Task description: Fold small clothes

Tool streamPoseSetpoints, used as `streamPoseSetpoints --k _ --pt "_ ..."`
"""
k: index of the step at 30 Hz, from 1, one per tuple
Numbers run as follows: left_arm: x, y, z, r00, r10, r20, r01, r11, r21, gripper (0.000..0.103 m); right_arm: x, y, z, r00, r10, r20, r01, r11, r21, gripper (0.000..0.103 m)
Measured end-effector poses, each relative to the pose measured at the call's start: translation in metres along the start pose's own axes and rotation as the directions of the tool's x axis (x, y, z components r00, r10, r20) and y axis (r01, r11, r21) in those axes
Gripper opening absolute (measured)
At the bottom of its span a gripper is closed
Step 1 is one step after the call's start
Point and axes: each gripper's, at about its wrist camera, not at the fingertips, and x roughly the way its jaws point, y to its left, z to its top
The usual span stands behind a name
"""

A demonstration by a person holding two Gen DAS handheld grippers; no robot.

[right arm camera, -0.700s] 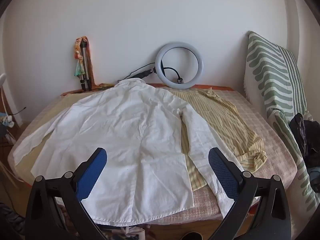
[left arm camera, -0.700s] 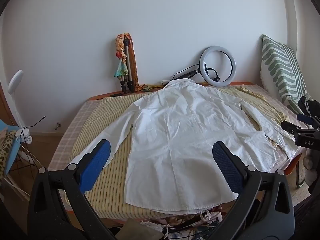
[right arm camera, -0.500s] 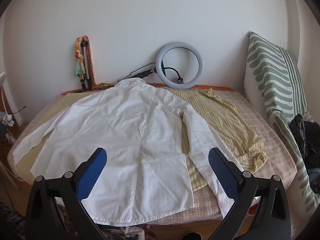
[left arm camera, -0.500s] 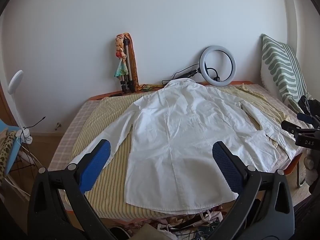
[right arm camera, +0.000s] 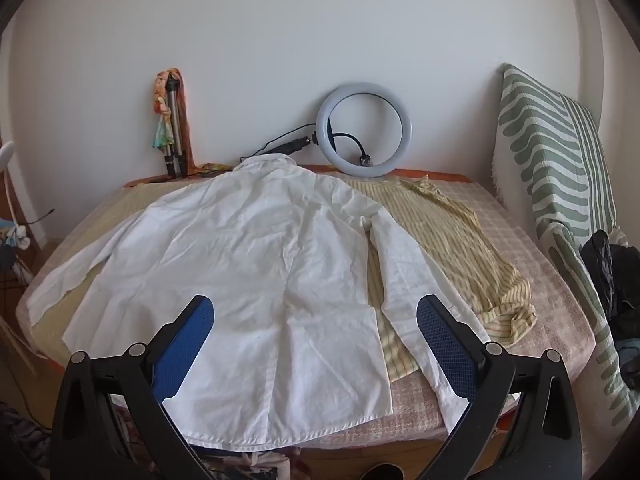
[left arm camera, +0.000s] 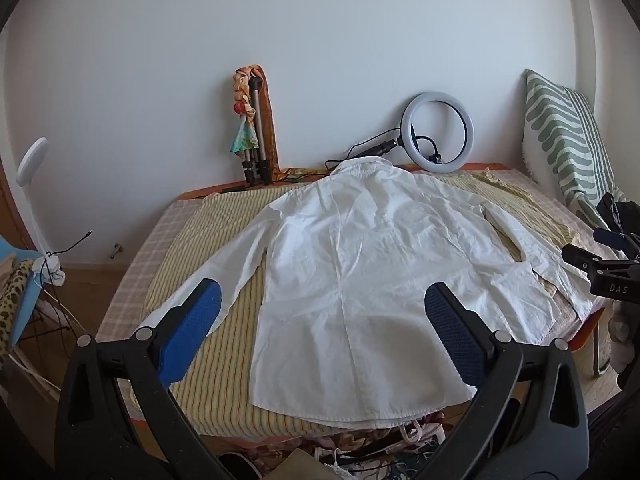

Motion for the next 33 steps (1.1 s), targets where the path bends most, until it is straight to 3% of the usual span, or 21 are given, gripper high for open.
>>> streamPoseSetpoints --k 33 --pt "-0.0003 0.0053 0.0021 1.000 -0.001 0.006 0.001 1.000 -0.001 0.103 0.0013 0.0028 0.0003 1.000 0.005 -0.004 -0.005 1.000 -0.006 0.101"
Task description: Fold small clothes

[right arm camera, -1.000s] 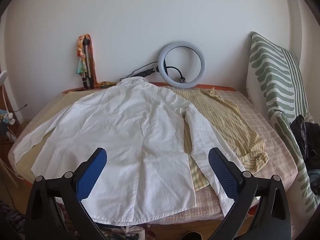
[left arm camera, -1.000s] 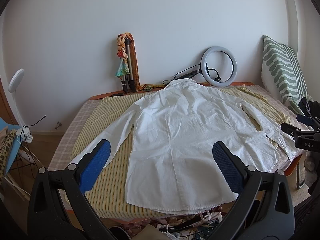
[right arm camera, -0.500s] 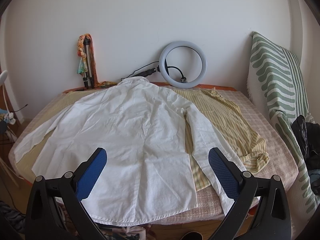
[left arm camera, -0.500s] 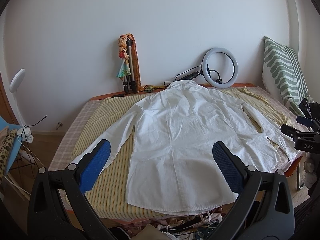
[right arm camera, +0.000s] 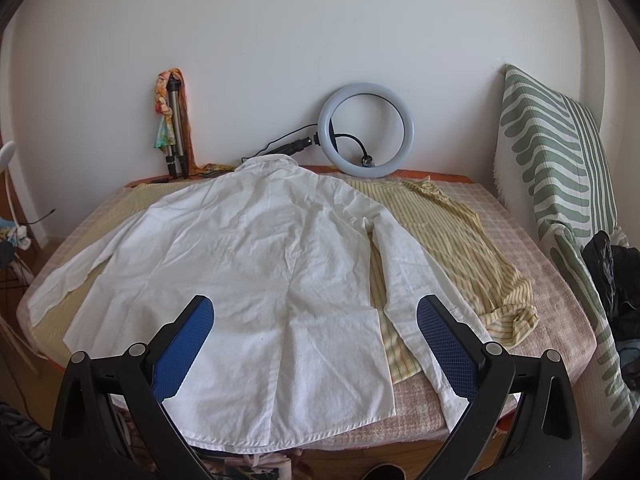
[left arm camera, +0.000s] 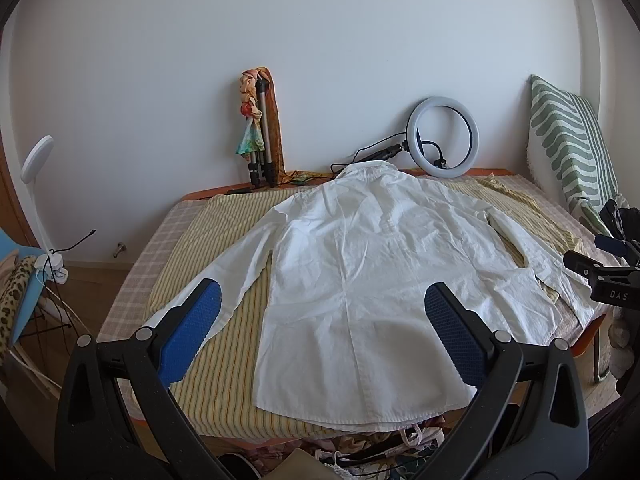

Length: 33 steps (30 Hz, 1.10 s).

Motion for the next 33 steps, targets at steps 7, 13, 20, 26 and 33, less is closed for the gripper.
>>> streamPoseSetpoints --k 7,13,20,26,33 --pt "0.000 0.000 0.000 1.000 0.000 0.000 0.000 1.000 -0.002 0.103 0.000 0.000 -0.001 1.000 0.000 0.001 0.000 1.000 0.001 0.101" --pt "0.000 0.001 0.000 1.000 0.000 0.001 0.000 1.000 -0.002 0.103 0.000 0.000 0.000 1.000 -0.001 0.001 0.001 1.000 -0.001 0.101" --pt "0.000 0.001 -0.001 1.000 0.000 0.002 0.000 1.000 -0.001 0.103 -0.002 0.001 0.002 1.000 0.000 0.006 0.000 1.000 -0.005 0.101" --pt "0.000 0.001 -0.001 1.000 -0.001 0.003 0.001 1.000 0.000 0.103 -0.002 0.002 0.002 1.000 0.001 0.008 -0.001 1.000 -0.006 0.101" --pt "-0.004 0.013 0.006 1.000 0.001 0.001 -0.001 1.000 -0.004 0.103 -0.002 0.004 0.003 1.000 -0.003 0.010 0.003 1.000 -0.007 0.101"
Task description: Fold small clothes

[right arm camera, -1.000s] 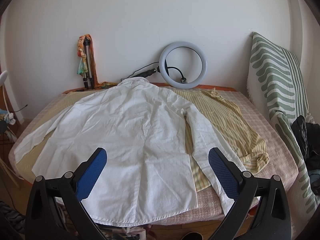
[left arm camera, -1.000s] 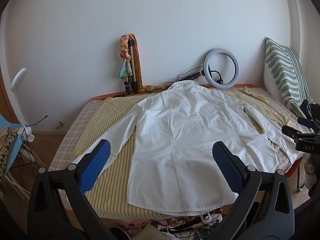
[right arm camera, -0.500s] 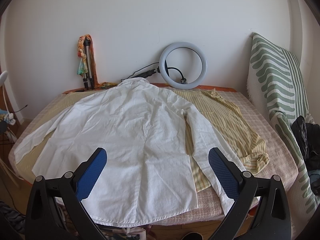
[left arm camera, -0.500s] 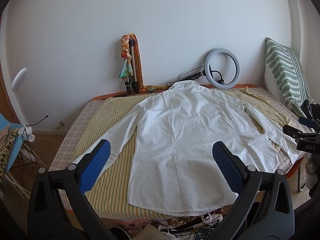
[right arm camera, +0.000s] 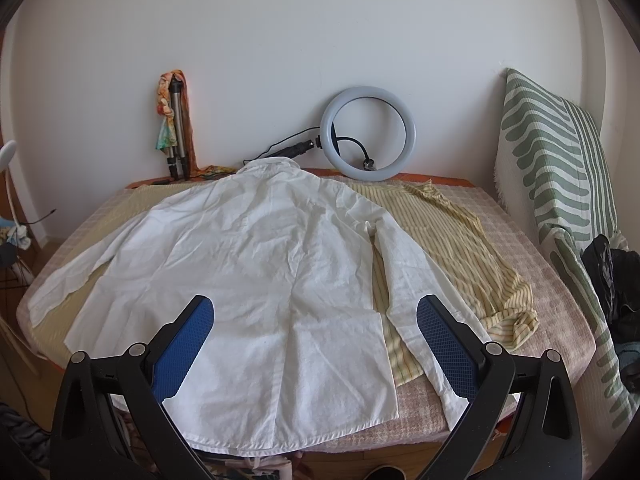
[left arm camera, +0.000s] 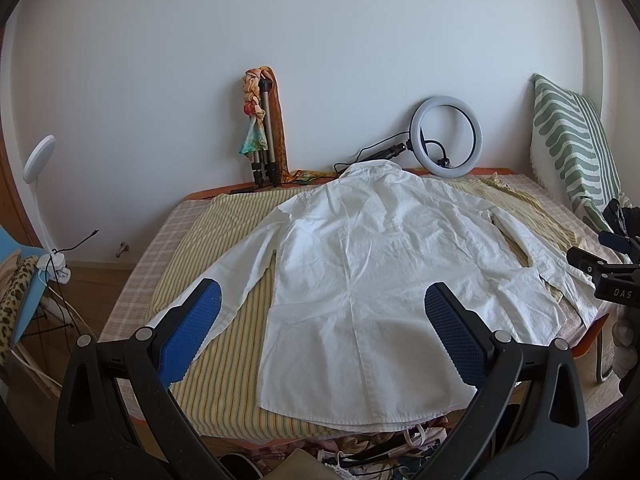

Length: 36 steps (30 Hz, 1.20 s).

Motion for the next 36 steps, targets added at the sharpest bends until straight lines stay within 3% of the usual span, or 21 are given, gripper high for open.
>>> streamPoseSetpoints --k 21,30,35,36 --pt "0.031 0.042 -0.012 0.993 0.112 -0.038 -0.110 0.993 0.030 0.103 0.003 0.037 0.019 1.000 0.001 0.024 -0.001 1.000 -0.029 0.101" --pt "0.058 0.092 -0.021 0.990 0.113 -0.079 -0.114 0.993 -0.006 0.103 0.008 0.065 0.028 0.999 0.025 0.034 -0.023 0.998 -0.058 0.101" --pt "0.078 0.143 -0.019 0.985 0.109 -0.130 -0.117 0.991 -0.058 0.097 0.007 0.076 0.028 0.998 0.053 0.028 -0.051 0.997 -0.065 0.101" --pt "0.084 0.156 -0.017 0.983 0.114 -0.140 -0.124 0.990 -0.064 0.092 0.007 0.078 0.028 0.998 0.061 0.027 -0.059 0.996 -0.069 0.101"
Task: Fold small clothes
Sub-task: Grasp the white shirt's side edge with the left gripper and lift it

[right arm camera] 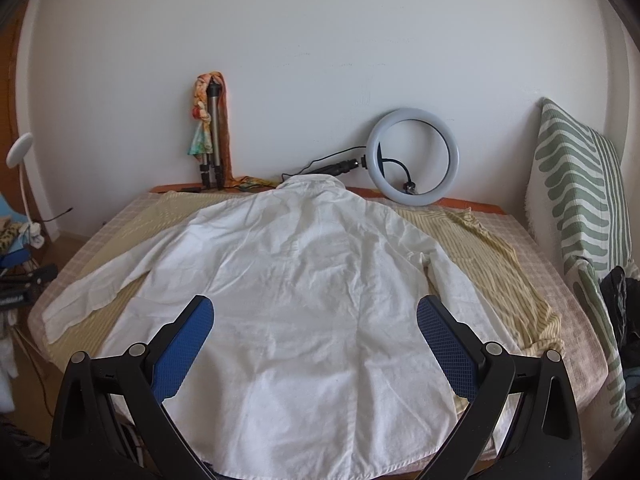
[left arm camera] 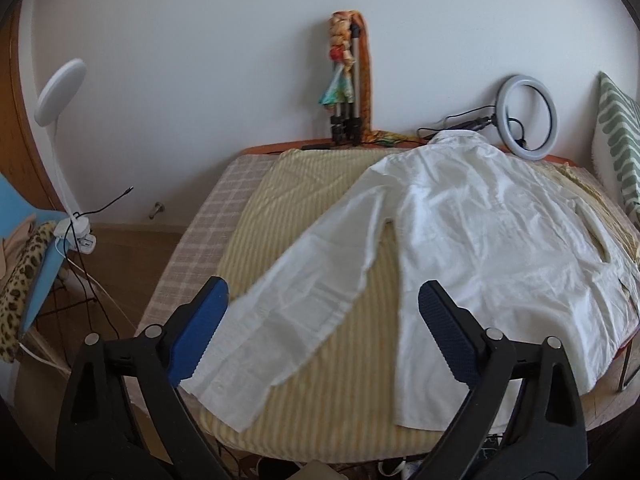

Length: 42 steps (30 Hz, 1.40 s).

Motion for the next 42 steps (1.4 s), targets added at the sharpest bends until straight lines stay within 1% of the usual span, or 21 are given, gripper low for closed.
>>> streamPoseSetpoints --k 2,4,6,7,9,10,11,13,15,18,19,22,24,25,26,27,30,33,37,40,42 --pt "0.016 0.023 0.004 1.000 0.007 -0.023 -0.008 1.000 -0.008 0.083 0.000 0.005 -0.001 1.000 0.019 -0.005 -0.019 1.000 -0.009 0.101" --pt "0.038 0.052 0.006 0.998 -0.021 -0.066 0.019 0.999 -0.030 0.078 0.001 0.009 -0.004 1.000 0.028 -0.003 -0.028 0.999 -0.023 0.101" --pt "0.061 0.076 0.003 0.994 -0.021 -0.107 0.015 0.998 -0.059 0.064 0.005 0.013 -0.007 1.000 0.019 -0.002 -0.019 0.999 -0.042 0.101" --pt "0.076 0.089 0.001 0.990 -0.025 -0.136 0.016 0.997 -0.072 0.063 0.008 0.015 -0.008 1.000 0.016 -0.007 -0.017 0.999 -0.048 0.101" --pt "0.103 0.111 -0.006 0.977 -0.071 -0.199 0.051 0.993 -0.102 0.062 0.015 0.017 -0.011 0.999 0.033 -0.020 -0.034 0.998 -0.057 0.101" --pt "0.114 0.120 -0.011 0.968 -0.104 -0.227 0.076 0.989 -0.127 0.059 0.018 0.018 -0.013 0.999 0.043 -0.029 -0.044 0.997 -0.061 0.101" --pt "0.123 0.129 -0.017 0.960 -0.132 -0.247 0.094 0.983 -0.160 0.052 0.022 0.019 -0.014 0.998 0.053 -0.042 -0.055 0.997 -0.062 0.101" --pt "0.135 0.142 -0.026 0.946 -0.190 -0.264 0.131 0.966 -0.225 0.049 0.027 0.020 -0.015 0.995 0.078 -0.061 -0.081 0.995 -0.053 0.101" --pt "0.141 0.145 -0.031 0.937 -0.216 -0.276 0.150 0.959 -0.241 0.048 0.031 0.022 -0.015 0.993 0.096 -0.074 -0.100 0.994 -0.047 0.101" --pt "0.148 0.140 -0.033 0.933 -0.216 -0.288 0.161 0.966 -0.204 0.046 0.034 0.026 -0.016 0.990 0.110 -0.087 -0.115 0.992 -0.052 0.101" --pt "0.151 0.139 -0.034 0.928 -0.228 -0.295 0.170 0.963 -0.209 0.046 0.035 0.028 -0.016 0.990 0.111 -0.089 -0.117 0.992 -0.057 0.101" --pt "0.159 0.138 -0.036 0.910 -0.268 -0.316 0.196 0.950 -0.242 0.036 0.036 0.032 -0.016 0.988 0.120 -0.095 -0.126 0.990 -0.066 0.101" --pt "0.160 0.136 -0.038 0.902 -0.284 -0.324 0.211 0.947 -0.243 0.035 0.036 0.032 -0.016 0.987 0.124 -0.101 -0.131 0.989 -0.067 0.101" --pt "0.160 0.133 -0.038 0.901 -0.281 -0.329 0.211 0.950 -0.232 0.032 0.036 0.031 -0.016 0.987 0.123 -0.102 -0.130 0.989 -0.066 0.101" --pt "0.160 0.131 -0.039 0.901 -0.279 -0.333 0.211 0.951 -0.225 0.018 0.036 0.032 -0.016 0.987 0.122 -0.100 -0.129 0.989 -0.066 0.101" --pt "0.162 0.129 -0.040 0.898 -0.276 -0.341 0.209 0.953 -0.220 0.007 0.037 0.031 -0.016 0.988 0.121 -0.100 -0.127 0.990 -0.064 0.101" --pt "0.161 0.128 -0.040 0.899 -0.284 -0.332 0.213 0.949 -0.234 0.000 0.036 0.028 -0.016 0.988 0.119 -0.099 -0.125 0.991 -0.051 0.101" --pt "0.152 0.126 -0.033 0.906 -0.305 -0.295 0.229 0.937 -0.264 0.000 0.035 0.026 -0.015 0.987 0.121 -0.105 -0.126 0.991 -0.046 0.101" --pt "0.130 0.119 -0.018 0.901 -0.381 -0.209 0.303 0.896 -0.326 0.000 0.036 0.022 -0.015 0.982 0.143 -0.121 -0.147 0.989 -0.025 0.100" --pt "0.107 0.094 -0.003 0.897 -0.414 -0.157 0.360 0.888 -0.285 0.000 0.037 0.018 -0.014 0.974 0.177 -0.138 -0.179 0.984 -0.003 0.094" --pt "0.092 0.072 0.007 0.887 -0.443 -0.132 0.403 0.881 -0.246 0.000 0.039 0.016 -0.010 0.966 0.206 -0.156 -0.208 0.978 0.004 0.077"
